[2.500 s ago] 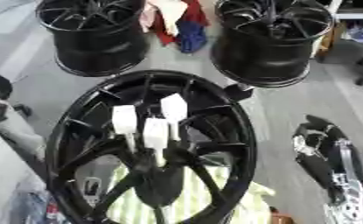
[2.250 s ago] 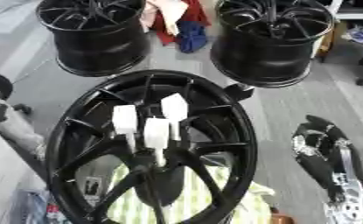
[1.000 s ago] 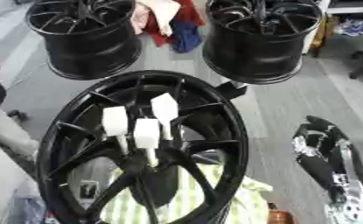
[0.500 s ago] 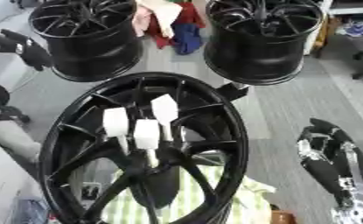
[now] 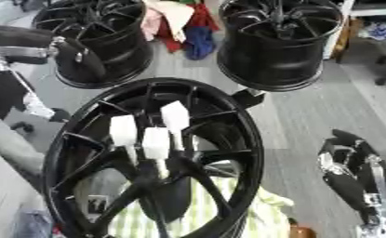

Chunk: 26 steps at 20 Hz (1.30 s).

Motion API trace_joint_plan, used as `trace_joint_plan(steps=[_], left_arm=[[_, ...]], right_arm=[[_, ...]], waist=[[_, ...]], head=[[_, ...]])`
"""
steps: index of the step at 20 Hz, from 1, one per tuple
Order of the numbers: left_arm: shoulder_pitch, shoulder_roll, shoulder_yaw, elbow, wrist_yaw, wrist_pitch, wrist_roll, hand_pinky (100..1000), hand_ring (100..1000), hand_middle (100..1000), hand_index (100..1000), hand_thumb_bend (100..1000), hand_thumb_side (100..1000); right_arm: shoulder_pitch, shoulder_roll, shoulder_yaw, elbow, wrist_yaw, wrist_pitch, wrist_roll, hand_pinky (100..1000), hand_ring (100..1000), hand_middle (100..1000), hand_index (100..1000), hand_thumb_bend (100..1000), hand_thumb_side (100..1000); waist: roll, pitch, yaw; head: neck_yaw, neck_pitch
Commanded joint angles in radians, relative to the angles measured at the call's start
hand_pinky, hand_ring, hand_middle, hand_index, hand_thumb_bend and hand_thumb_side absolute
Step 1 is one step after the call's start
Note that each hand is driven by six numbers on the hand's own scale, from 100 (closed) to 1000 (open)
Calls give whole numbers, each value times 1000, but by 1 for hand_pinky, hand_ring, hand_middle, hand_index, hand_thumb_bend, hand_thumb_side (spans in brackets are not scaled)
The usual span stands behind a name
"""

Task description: Pull the pin out of the wheel hub.

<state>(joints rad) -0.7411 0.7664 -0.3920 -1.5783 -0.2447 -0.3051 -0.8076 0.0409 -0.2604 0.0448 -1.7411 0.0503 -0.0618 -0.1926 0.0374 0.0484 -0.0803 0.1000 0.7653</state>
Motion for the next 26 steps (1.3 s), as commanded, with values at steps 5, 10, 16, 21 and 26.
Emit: trace_joint_plan(steps=[5, 10, 16, 21, 26], left_arm=[[-42, -68, -56, 44, -55, -97, -99, 686, 755, 819, 891, 484, 389], [-46, -103, -88, 64, -101, -111, -99, 629, 752, 831, 896, 455, 368], [-30, -92, -117, 60, -157, -147, -99, 582, 709, 791, 875, 420, 348], [-12, -84, -137, 55, -171, -166, -99, 550, 680, 770, 844, 368, 304], [3, -95, -159, 65, -177, -179, -99, 490, 614, 711, 787, 279, 248]], right_arm=[[-9, -20, 6, -8, -6, -3, 8, 688, 589, 654, 789, 100, 257], [-11, -19, 8, -5, -7, -5, 10, 688, 589, 654, 789, 100, 257], [-9, -20, 5, -5, -5, -5, 7, 688, 589, 654, 789, 100, 257], [-11, -21, 7, -4, -5, -5, 9, 688, 589, 654, 789, 100, 258], [-9, -22, 6, -5, -4, -4, 8, 688, 588, 654, 789, 100, 258]], waist=[[2, -12, -12], [4, -14, -21], [6, -14, -21], [7, -14, -16], [5, -13, -16]], head=[[21, 5], [27, 5], [21, 5], [18, 5], [18, 5]])
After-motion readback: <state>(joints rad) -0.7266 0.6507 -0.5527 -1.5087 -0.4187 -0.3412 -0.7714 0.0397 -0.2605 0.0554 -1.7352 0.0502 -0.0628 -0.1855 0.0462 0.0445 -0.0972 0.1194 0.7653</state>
